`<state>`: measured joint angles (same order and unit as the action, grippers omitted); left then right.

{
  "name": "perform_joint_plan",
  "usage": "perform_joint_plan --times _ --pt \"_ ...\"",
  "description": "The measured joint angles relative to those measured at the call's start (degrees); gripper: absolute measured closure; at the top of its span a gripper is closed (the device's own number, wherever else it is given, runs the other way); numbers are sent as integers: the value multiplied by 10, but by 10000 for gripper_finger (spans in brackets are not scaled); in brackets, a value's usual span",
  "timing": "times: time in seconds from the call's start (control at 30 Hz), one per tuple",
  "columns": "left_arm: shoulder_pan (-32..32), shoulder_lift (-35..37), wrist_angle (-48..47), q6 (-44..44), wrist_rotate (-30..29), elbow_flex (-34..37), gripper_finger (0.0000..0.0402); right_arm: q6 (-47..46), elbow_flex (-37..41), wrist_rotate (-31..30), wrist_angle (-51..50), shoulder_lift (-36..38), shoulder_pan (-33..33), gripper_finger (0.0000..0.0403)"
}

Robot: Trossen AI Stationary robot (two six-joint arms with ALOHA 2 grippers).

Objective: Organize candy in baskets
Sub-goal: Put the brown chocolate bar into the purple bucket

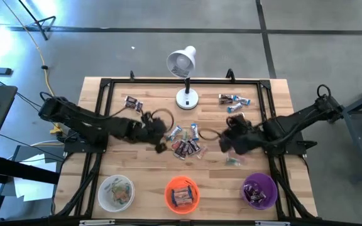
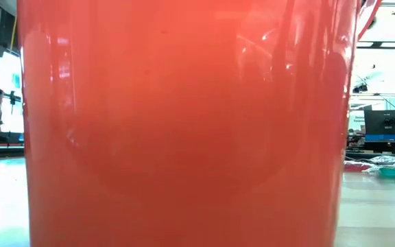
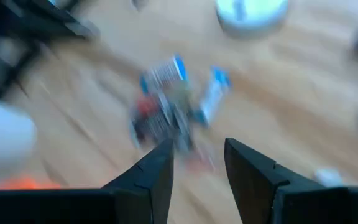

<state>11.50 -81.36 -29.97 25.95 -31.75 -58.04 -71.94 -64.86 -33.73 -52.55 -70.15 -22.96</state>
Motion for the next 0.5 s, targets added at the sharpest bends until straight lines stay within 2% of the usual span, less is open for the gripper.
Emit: perform_joint_plan --times 0.07,0.13,0.27,0.5 --pt "-29 0 16 -28 -2 -23 401 47 0 -42 79 -6 22 265" --pt "-51 0 37 -35 25 -49 401 101 0 -68 168 -15 43 265" --pt "-62 1 71 -36 76 -103 401 195 0 -64 324 -35 69 265" --pt "-31 1 111 -41 102 -154 401 261 0 -63 444 -58 73 265"
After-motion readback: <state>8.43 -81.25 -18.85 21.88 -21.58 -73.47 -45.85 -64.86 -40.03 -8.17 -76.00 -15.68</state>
